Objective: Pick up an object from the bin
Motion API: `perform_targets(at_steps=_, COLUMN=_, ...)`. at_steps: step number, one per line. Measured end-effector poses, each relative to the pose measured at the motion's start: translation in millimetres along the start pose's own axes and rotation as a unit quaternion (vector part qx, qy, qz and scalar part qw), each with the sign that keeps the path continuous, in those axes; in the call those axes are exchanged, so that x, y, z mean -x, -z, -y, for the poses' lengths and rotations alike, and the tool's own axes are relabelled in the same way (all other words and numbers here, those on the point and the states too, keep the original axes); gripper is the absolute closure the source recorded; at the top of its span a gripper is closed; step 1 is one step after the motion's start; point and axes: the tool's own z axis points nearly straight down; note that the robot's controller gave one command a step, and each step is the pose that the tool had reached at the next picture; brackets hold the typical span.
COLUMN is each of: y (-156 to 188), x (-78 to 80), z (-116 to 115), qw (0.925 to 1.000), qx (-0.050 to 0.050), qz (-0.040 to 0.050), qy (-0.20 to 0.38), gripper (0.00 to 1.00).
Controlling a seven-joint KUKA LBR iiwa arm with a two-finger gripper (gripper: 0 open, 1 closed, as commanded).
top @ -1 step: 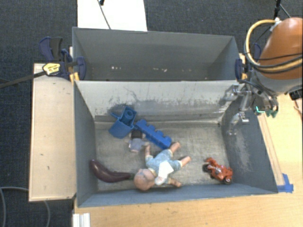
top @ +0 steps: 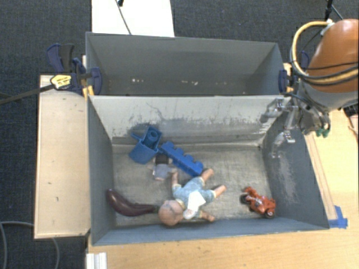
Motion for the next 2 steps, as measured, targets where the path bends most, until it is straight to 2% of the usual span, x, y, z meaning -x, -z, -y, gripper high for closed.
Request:
perform_targets(at_steps=1, y=-64, x=-38.7, z=-1, qw=0.9989, qx=0.000, qz=0.0006, qy=0.047, gripper=0.00)
perform_targets(at_steps=2, y=-68, x=-91.4, z=12, qw=0.9970, qx=0.001, qz=-0.0032, qy=0.078, gripper=0.00)
